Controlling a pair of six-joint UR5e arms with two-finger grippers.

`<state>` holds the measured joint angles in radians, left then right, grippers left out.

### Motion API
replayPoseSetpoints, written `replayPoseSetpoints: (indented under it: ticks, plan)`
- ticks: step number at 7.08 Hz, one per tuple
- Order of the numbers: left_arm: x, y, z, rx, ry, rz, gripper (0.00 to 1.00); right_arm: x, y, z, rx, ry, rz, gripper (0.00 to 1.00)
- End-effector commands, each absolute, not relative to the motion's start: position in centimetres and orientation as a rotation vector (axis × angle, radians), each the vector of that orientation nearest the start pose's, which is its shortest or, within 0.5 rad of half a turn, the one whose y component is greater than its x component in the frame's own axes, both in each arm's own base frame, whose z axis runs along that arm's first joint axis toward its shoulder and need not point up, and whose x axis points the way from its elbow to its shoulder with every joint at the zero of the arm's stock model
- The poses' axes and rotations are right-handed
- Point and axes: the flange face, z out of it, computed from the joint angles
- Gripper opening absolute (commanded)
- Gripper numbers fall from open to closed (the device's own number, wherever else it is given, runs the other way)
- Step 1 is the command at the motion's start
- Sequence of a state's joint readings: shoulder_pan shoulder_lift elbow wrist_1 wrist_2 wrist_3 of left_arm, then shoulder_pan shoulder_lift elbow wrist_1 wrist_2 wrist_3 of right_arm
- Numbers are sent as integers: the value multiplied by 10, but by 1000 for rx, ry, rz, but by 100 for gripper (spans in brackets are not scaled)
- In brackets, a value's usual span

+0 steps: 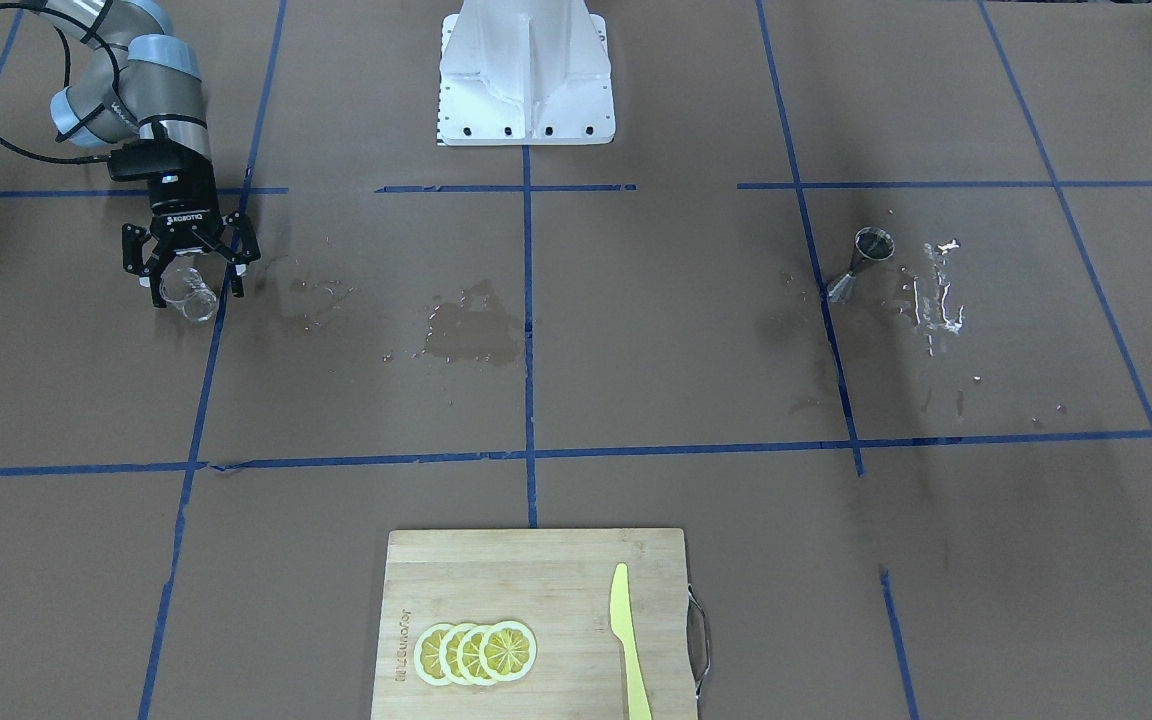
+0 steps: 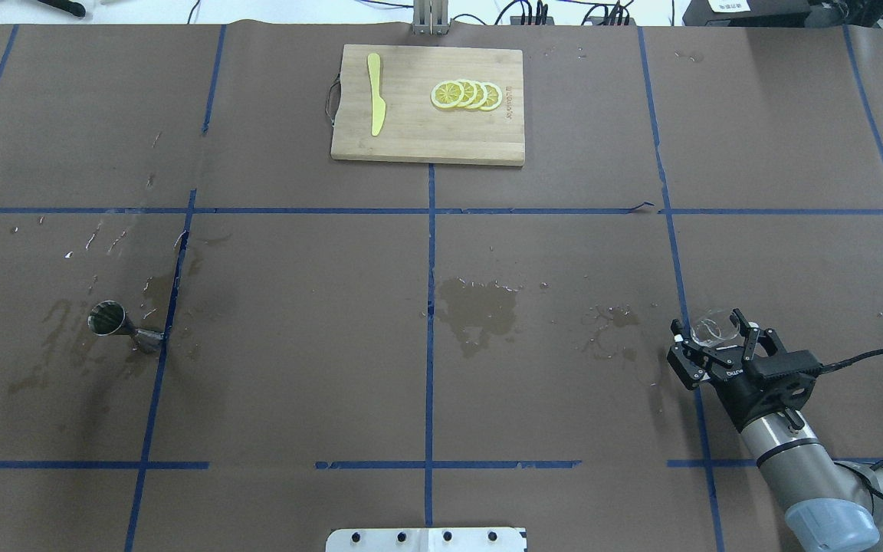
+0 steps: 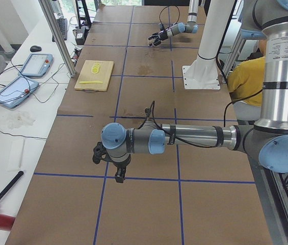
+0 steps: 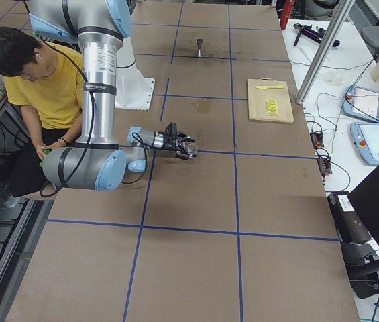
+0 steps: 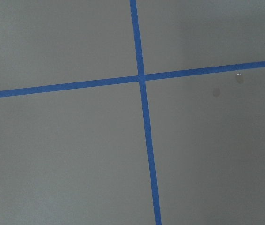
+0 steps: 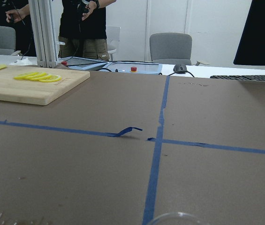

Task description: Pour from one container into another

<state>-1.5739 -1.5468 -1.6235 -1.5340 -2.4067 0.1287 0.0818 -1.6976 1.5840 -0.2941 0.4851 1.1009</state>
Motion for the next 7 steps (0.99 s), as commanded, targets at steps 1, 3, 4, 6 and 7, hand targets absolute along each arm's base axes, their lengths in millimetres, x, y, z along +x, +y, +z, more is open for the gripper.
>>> replayPoseSetpoints:
  ticks: [1, 3, 4, 6, 7]
  plan:
    - [-61, -481, 640, 53, 835, 116, 100, -376, -254, 547, 1221, -743, 268, 100]
    - [-61, -481, 639, 57, 835, 119, 100, -348, -258, 521, 1209, -784, 273, 100]
    - [-61, -481, 639, 56, 835, 118, 100, -336, -276, 510, 1188, -804, 274, 100]
    - [-61, -481, 639, 57, 835, 119, 100, -297, -329, 519, 1094, -829, 242, 100]
    - [-61, -481, 640, 55, 835, 118, 100, -267, -361, 529, 1009, -806, 220, 100]
